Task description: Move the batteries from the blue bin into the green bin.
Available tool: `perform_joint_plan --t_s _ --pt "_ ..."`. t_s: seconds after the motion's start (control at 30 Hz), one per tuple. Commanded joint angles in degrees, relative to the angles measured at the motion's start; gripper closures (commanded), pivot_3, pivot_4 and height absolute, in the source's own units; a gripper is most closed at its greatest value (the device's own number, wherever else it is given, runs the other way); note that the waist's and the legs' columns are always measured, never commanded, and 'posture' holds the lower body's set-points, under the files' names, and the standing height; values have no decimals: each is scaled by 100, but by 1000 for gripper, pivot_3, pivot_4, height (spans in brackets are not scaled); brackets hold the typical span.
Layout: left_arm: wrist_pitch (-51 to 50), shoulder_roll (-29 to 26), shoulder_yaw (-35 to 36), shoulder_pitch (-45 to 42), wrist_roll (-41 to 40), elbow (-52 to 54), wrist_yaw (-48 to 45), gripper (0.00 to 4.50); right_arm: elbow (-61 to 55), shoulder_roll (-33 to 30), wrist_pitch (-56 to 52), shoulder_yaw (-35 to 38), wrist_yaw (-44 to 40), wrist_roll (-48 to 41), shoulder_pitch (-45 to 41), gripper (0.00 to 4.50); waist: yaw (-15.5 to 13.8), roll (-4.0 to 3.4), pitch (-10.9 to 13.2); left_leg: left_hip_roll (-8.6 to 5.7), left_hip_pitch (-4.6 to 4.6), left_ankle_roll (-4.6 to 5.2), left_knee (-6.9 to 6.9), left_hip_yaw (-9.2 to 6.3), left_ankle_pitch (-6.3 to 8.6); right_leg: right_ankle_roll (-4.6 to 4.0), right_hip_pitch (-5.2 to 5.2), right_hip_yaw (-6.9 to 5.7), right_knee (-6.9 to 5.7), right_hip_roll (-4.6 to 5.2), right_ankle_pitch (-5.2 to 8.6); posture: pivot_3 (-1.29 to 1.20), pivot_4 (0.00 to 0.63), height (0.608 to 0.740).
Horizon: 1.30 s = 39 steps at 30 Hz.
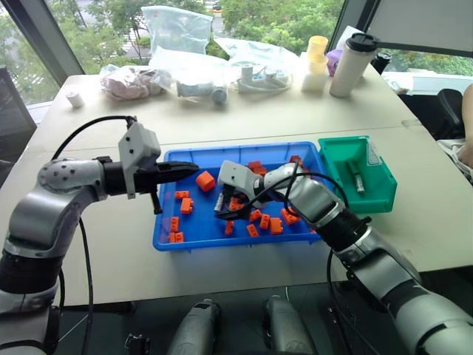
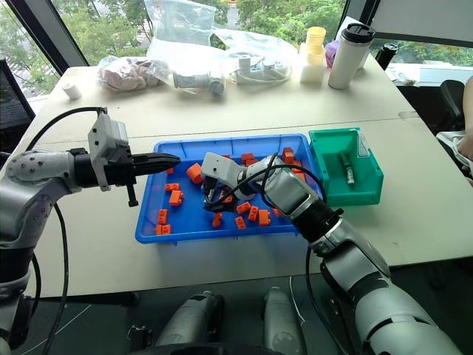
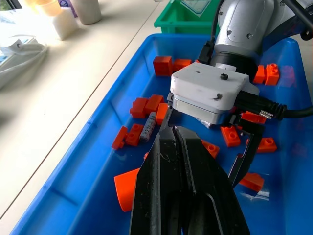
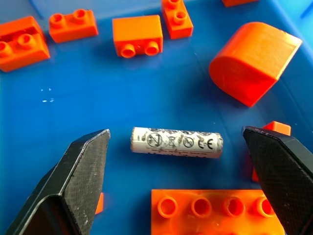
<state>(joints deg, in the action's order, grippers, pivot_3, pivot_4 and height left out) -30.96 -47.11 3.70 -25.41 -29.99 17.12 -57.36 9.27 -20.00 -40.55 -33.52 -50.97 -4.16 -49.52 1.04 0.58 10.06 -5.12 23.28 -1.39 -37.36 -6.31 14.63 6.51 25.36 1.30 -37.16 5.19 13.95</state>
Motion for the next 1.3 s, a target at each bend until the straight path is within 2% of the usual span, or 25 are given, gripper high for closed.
perform_joint_plan --t_s 0.03,0.13,0.17,0.27,0.33,0.53,0.7,0.8,0.9,1.03,1.13,1.3 --pt "63 -52 157 -35 -23 174 25 4500 -43 141 46 42 -42 112 -120 50 3 0 0 0 0 0 0 0 0 0 1 0 0 0 0 0 150 740" --pt "87 -36 139 -29 -14 173 32 4500 36 215 -14 31 -70 202 -118 50 10 0 0 0 0 0 1 0 0 0 1 0 0 -1 0 0 150 740" --pt "92 -28 131 -30 -12 179 38 4500 46 230 -15 35 -84 224 -111 281 10 0 0 0 0 0 1 0 0 0 1 0 -1 -1 0 0 150 740" --pt "116 -10 108 -30 3 177 46 4500 12 265 -26 53 -137 249 -87 1342 11 0 0 0 0 0 1 -1 0 0 1 0 -1 -1 0 0 150 740" --pt "133 -2 98 -20 13 175 47 4500 -30 281 -54 61 -158 272 -79 2314 10 0 0 0 0 0 1 0 0 0 1 0 -1 -1 0 0 150 740" --pt "155 30 73 -20 21 177 47 4500 -496 117 -149 439 -53 290 -211 2305 6 -1 0 0 0 0 1 0 0 0 1 0 0 -1 0 0 150 740" --pt "213 187 -59 -91 46 85 -2 4500 -1953 -787 -1088 1747 188 37 -96 2305 -52 0 0 -4 7 0 -3 -6 0 0 3 -3 1 3 0 0 150 740" --pt "290 340 -233 -218 99 -48 -77 4500 -2691 -1654 -1785 2728 333 -30 264 2305 -60 1 -1 -5 7 2 -1 -7 1 0 -1 -4 4 4 0 0 150 740" --pt "381 479 -414 -424 154 -255 -199 4500 -3045 -2408 -2254 3449 499 9 670 2305 -84 2 -1 -7 8 33 0 -7 19 0 -2 -7 7 6 0 0 150 740" --pt "555 676 -632 -718 268 -617 -390 4500 -3393 -2975 -2617 4086 571 -155 1407 2305 -32 1 -1 -3 4 36 2 2 21 0 -3 -4 4 6 0 0 150 740" --pt "710 876 -810 -956 364 -914 -534 4500 -3541 -3183 -2638 4385 621 -248 2135 2305 -18 0 -2 2 0 37 4 8 21 0 -4 0 4 3 0 0 150 740" --pt "842 1072 -906 -1115 456 -1140 -649 4500 -3526 -3125 -2641 4664 746 -506 2563 2305 -31 -1 -1 1 0 39 0 15 22 0 -3 7 1 4 0 0 150 740"
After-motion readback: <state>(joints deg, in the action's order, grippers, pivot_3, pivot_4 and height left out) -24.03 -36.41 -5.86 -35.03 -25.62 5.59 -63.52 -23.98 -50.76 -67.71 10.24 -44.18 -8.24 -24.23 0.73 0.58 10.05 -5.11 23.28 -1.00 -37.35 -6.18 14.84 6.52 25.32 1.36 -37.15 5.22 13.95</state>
